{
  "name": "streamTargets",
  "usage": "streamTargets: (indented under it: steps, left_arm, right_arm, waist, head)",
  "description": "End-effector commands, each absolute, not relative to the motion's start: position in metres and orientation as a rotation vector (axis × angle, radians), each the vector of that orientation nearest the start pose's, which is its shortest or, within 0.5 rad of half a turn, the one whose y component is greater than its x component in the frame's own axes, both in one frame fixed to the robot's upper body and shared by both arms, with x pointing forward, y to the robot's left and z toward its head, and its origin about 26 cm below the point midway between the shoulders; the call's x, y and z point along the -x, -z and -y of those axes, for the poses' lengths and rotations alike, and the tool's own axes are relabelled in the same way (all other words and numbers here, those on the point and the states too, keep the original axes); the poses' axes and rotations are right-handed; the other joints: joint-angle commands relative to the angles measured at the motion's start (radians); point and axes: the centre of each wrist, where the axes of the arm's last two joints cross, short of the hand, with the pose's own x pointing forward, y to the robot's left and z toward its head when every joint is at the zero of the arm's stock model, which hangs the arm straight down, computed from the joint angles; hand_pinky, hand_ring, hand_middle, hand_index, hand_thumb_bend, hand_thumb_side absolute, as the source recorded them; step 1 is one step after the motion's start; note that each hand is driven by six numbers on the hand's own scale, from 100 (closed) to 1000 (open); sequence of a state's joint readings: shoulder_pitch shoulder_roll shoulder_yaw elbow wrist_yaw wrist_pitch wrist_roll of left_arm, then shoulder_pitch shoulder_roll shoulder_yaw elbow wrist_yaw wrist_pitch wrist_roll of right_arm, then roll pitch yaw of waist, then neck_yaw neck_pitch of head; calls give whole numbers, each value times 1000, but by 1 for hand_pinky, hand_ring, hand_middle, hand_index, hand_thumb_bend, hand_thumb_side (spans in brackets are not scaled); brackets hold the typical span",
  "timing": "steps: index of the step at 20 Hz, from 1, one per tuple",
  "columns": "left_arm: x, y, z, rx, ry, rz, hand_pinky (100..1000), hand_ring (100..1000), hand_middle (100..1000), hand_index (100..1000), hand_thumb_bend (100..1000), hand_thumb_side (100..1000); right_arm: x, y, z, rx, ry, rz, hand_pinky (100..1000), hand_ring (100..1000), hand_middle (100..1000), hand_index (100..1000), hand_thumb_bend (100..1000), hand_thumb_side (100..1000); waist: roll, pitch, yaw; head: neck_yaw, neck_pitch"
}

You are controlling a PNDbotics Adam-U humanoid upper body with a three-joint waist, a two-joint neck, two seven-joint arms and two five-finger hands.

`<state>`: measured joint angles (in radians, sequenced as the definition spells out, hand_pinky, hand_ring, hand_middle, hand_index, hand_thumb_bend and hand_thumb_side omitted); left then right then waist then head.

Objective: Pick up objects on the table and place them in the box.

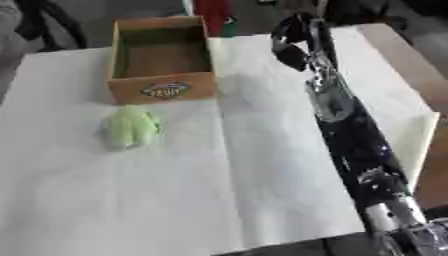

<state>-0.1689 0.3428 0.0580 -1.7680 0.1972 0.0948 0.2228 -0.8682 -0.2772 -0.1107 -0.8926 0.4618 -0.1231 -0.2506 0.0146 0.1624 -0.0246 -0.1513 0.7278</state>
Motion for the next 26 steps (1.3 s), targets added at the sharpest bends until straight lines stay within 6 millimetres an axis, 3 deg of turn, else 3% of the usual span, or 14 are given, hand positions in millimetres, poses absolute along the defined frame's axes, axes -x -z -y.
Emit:
streamTargets:
  steps: [1, 7, 15, 19, 26]
  left_arm:
    - [-310, -126, -310, -245, -44, 1887, 761, 659, 620, 598, 163, 461]
    - [-310, -126, -310, -242, -46, 1886, 761, 659, 620, 598, 163, 462]
    - [-310, -126, -310, -244, -45, 1885, 760, 659, 620, 598, 163, 462]
    - [-310, -126, -311, -250, -40, 1885, 760, 659, 620, 598, 163, 462]
    - [-311, -129, -312, -260, -12, 1888, 760, 661, 620, 599, 161, 458]
  right_arm:
    - [-483, -150, 269, 785, -312, 1873, 621, 504, 456, 600, 100, 100]
    - [-488, -147, 259, 826, -295, 1838, 621, 505, 462, 606, 100, 100]
    - [-487, -144, 263, 844, -274, 1822, 621, 504, 461, 606, 100, 100]
    - [-484, -141, 280, 848, -297, 1815, 622, 504, 458, 606, 100, 100]
    - [-467, -141, 330, 818, -338, 1836, 625, 506, 456, 608, 100, 100]
  waist:
    - [4, -11, 2]
    - [7, -13, 5]
    - [2, -18, 3]
    - [-4, -18, 3]
    - [-15, -17, -9]
  head:
    - [-3, -11]
    - [-5, -12]
    - [-4, -10]
    - [0, -8]
    - [11, -5]
